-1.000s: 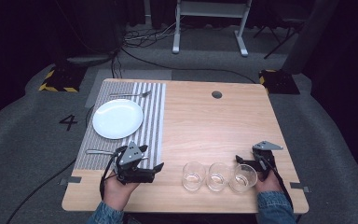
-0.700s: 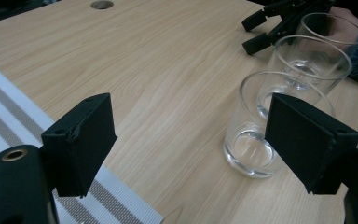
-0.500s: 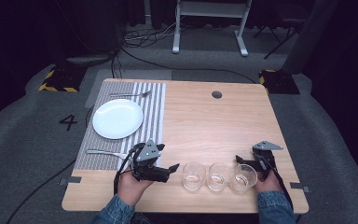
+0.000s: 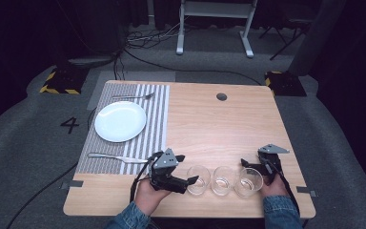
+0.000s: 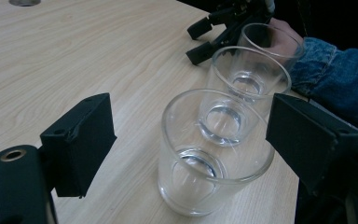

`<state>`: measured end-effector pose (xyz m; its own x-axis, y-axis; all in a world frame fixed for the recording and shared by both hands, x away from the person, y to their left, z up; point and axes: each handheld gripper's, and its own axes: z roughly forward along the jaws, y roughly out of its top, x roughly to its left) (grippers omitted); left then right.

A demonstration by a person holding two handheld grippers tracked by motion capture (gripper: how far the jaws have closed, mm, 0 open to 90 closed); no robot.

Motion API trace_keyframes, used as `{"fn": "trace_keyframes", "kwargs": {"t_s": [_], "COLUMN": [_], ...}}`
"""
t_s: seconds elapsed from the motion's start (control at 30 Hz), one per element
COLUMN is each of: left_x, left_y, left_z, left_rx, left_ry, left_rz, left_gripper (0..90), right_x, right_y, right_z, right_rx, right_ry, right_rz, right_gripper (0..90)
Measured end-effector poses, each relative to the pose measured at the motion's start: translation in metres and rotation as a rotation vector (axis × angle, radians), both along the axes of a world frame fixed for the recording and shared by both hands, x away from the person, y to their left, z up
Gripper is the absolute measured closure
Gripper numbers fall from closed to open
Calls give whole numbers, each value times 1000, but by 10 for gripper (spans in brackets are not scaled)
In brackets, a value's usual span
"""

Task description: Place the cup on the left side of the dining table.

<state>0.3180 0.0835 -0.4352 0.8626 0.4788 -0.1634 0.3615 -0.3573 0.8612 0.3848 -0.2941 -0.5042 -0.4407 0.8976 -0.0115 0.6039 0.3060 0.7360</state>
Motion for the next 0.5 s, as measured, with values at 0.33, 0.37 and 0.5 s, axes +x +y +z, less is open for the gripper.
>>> {"fn": "trace_keyframes", "kwargs": {"t_s": [0.33,0.37,0.5], "left_x": [-6,-7,-6], "left_y": [-21,-23,-28], "left_z": [-16,-17,-25], "left_rx": [14,15,34], "left_ry": [6,5,-5], "left_rz": [-46,-47,-42], "left_gripper": [148,148,143], "right_x": [0,0,0], "right_y": [0,0,0], "right_z": [0,0,0], "right_rx": [0,0,0], "right_ry": [0,0,0], "right_rz": [0,0,0], "right_gripper": [154,154,153]}}
